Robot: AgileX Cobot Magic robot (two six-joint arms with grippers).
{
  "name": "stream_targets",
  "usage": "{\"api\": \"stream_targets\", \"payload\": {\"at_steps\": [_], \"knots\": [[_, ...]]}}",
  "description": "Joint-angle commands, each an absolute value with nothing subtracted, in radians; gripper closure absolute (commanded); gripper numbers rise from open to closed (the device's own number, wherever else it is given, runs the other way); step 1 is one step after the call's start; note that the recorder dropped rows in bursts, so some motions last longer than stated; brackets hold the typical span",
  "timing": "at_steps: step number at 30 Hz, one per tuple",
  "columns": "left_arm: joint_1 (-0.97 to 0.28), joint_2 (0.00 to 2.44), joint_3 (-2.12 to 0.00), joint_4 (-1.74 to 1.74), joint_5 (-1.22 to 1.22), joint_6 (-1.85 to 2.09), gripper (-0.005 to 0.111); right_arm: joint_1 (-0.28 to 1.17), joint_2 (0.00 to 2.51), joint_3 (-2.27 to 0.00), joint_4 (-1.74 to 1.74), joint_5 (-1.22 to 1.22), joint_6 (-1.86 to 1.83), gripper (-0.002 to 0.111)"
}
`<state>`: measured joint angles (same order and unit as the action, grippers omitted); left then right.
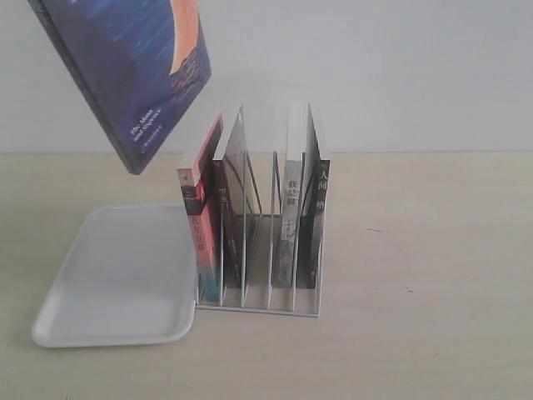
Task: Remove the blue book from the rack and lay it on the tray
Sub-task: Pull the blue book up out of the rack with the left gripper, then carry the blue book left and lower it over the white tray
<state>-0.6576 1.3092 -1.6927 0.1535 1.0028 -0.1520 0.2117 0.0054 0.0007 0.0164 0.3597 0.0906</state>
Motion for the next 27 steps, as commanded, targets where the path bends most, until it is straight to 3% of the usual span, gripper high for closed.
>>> {"api": "stream_targets", "payload": {"at_steps": [1,12,20,27], "knots": [[-0.662,1.251,-1.698,0.116,1.055,-0.043,0.103,0.208,0.000,0.000,0.013,0.355,0.087,0.108],[-0.507,1.164,-1.698,-0.025,1.221,0.204,0.103,0.208,0.000,0.000,0.013,0.355,0.087,0.108],[-0.340,1.192,-1.695,-0.322,1.221,0.453,0.103,0.208,0.000,0.000,0.013,0.355,0.087,0.108],[-0.231,1.257,-1.612,-0.357,1.221,0.580,0.103,0.208,0.000,0.000,0.013,0.355,0.087,0.108]]}}
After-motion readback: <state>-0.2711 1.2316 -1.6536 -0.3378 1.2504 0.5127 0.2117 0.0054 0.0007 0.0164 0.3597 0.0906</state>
